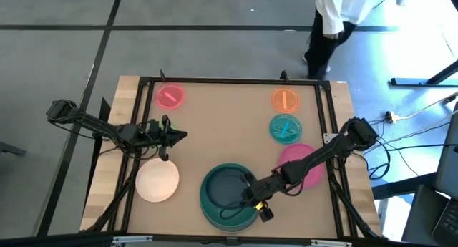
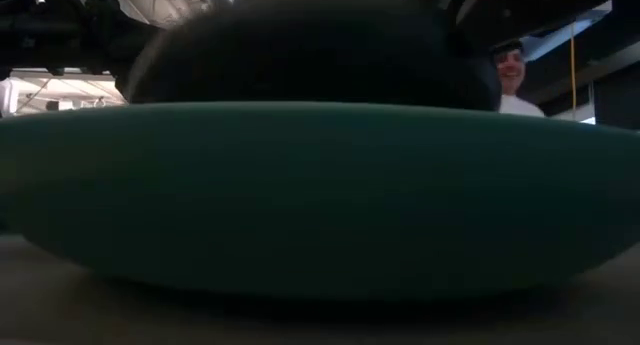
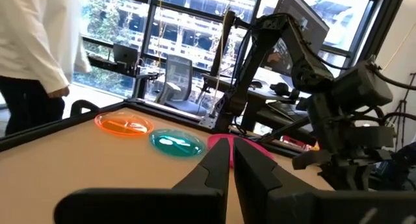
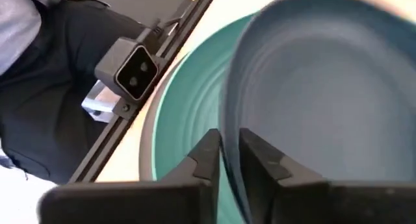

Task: Stack plastic plates
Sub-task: Stack the black plate on top of the green plate, then stack the pink plate on top of the black plate

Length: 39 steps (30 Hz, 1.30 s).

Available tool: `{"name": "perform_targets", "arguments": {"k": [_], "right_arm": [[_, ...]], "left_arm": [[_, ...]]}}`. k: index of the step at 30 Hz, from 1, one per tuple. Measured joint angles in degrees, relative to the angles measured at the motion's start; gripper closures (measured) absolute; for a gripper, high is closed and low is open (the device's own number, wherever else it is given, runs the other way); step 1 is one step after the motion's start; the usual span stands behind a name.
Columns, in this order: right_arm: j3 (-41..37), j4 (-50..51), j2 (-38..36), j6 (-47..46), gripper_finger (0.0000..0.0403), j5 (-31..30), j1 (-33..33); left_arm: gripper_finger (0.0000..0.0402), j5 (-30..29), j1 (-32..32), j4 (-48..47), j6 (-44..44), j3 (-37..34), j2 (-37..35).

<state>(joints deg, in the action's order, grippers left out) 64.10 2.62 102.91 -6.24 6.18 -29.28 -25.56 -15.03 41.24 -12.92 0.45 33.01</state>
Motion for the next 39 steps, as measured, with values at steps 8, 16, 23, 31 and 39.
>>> {"name": "perform_targets", "arguments": {"k": [8, 16, 23, 31, 39], "right_arm": [[1.1, 3.1, -1.1, -1.0, 0.0300, 1.0, 0.0], [4.6, 22.0, -7.5, -5.2, 0.0297, -3.7, -0.6], [-0.1, 31.8, -12.7, -13.3, 0.0297, -16.1, -3.6], [-13.3, 31.7, -22.8, -30.8, 0.0297, -18.8, -6.4], [-22.0, 33.6, -29.8, -49.6, 0.0297, -17.1, -10.3]], "left_arm": [[0.0386, 0.0, 0.0, 0.1, -0.2, 0.0, 0.0], [0.0386, 0.1, 0.0, 0.2, -0.4, 0.0, 0.0], [0.0386, -0.4, 0.0, 0.2, -0.5, 0.0, 0.0], [0.0386, -0.5, 0.0, 0.2, -0.5, 0.0, 0.0], [0.0386, -0.7, 0.0, 0.5, -0.6, 0.0, 0.0]]}}
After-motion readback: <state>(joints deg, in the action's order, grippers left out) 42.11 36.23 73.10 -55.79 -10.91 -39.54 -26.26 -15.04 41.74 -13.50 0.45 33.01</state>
